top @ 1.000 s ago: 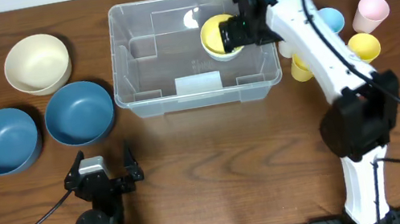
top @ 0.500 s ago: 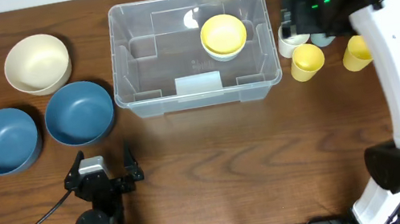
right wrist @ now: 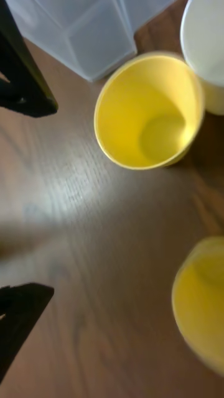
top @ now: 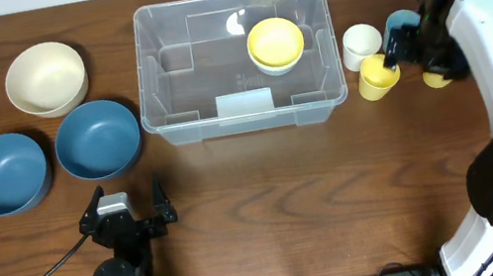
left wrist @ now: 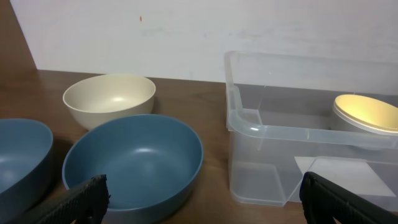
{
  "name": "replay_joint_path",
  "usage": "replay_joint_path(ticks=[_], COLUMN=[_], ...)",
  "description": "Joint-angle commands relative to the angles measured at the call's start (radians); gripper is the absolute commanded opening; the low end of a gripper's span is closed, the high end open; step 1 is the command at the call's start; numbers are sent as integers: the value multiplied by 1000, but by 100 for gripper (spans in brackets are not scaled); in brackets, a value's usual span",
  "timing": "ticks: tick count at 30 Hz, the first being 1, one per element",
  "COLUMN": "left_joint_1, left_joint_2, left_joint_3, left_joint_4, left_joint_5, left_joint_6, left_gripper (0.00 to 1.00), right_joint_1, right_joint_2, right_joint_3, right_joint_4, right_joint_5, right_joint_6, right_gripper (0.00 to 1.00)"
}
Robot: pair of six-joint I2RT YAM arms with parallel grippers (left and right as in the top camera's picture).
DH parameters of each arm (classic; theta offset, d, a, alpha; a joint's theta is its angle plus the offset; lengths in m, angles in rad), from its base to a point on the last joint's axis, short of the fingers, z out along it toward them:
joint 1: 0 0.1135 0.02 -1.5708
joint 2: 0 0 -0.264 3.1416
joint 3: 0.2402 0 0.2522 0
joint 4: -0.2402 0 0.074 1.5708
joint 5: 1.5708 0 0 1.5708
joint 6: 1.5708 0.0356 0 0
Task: Pack container
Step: 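Grasp a yellow cup with the right gripper and lift it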
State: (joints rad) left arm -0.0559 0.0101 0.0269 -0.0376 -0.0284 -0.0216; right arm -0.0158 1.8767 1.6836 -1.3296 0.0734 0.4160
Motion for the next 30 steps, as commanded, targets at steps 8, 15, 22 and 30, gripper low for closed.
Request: replay_joint_path(ticks=[8,15,22,30], left_joint_1=[5,5,5,5], left_joint_2=[-6,-6,-6,-6], left_joint_3=[-23,-23,-23,-23], left_joint_4=[-33,-33,-33,-33], left_joint_5=[-8,-8,-8,-8], left_joint_6=[13,13,14,14], left_gripper=[98,98,98,98], right_joint_1=[-6,-6,-5,-4], right_joint_2=[5,5,-5,-180], right_joint_3=[-290,-346,-345,-345], right_joint_4=[269,356,316,310], right_joint_5=[-67,-67,-143,-171], right_joint_6=[14,17,-55,-2], right_gripper=[64,56,62,65])
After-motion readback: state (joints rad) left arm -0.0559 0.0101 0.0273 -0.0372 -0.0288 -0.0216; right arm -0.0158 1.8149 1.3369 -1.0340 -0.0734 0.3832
